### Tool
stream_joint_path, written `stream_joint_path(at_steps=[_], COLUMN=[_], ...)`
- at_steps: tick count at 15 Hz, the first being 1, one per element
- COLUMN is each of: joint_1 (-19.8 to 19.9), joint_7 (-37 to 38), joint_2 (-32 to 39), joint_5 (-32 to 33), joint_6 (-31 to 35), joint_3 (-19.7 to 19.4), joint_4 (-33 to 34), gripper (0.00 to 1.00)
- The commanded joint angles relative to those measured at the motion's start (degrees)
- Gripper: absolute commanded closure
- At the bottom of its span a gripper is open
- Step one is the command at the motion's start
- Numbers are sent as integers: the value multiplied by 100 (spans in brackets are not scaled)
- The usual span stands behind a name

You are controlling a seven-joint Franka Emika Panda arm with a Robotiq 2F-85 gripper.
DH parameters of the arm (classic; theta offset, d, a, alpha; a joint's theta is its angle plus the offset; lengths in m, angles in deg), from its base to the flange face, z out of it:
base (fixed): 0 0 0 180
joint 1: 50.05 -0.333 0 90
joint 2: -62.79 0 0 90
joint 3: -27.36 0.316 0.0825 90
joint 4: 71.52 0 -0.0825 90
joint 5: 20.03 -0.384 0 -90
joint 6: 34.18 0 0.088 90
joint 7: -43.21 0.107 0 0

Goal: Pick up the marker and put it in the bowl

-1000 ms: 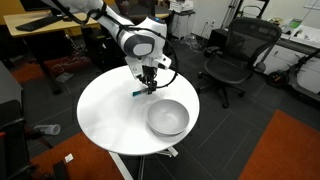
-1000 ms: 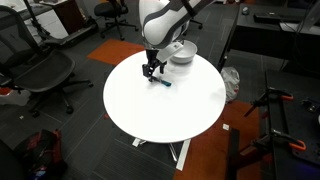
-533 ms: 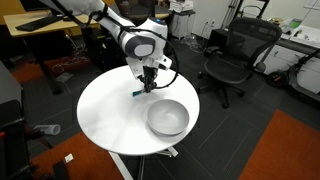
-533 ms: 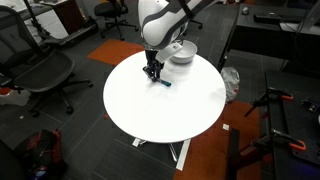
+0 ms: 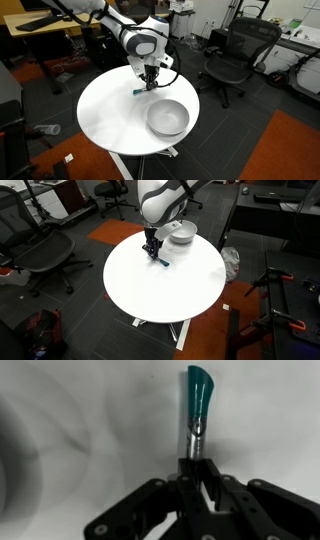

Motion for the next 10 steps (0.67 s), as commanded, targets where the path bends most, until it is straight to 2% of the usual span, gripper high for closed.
stream_joint_path(at_steps=[1,6,10], joint_1=[26,87,130], joint_7=[242,822,1392], joint_2=[-458,-1230,-1832], joint_5=[-91,-180,-199], joint_6=[-169,-367,-459], joint_3=[-1,-135,-386], joint_4=[-111,-365,-658], gripper=[95,95,95])
